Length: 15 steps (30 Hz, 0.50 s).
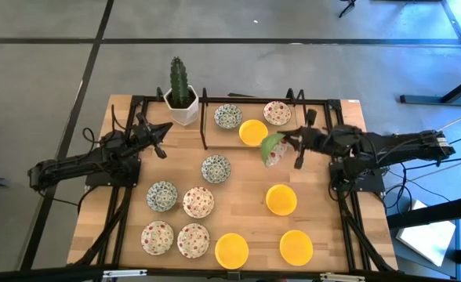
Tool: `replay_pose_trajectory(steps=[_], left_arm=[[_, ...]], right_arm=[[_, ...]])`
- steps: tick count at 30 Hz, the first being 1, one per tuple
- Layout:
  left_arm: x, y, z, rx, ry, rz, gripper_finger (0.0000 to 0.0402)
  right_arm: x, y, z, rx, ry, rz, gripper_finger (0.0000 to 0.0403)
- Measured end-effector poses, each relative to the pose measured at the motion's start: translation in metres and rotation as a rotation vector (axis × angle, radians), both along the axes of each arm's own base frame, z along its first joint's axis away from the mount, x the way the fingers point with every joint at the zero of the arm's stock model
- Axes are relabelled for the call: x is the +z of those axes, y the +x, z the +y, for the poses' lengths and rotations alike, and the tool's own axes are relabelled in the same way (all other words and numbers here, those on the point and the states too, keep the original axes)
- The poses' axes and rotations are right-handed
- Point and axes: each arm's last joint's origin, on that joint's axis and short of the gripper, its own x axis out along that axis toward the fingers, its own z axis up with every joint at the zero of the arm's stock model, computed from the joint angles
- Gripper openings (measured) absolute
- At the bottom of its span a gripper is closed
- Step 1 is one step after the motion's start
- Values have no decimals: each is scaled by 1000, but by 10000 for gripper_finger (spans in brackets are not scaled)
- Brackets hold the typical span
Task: Pick & Place Mini bowls
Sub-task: Stack the green printed bowl on top of the green printed bowl on the shelf
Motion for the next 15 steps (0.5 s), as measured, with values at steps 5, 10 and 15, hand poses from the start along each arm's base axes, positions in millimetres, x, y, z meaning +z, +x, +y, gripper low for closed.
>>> replay_pose_trajectory(steps=[5,10,15], left_arm=[[2,0,0,0,6,-16,6],[2,0,0,-1,6,-18,5],[2,0,0,-2,6,-18,8]], right_arm=[[31,9,-19,-110,-20,56,16],[66,26,-43,-221,-32,160,16],[101,45,-79,-347,-27,288,16]])
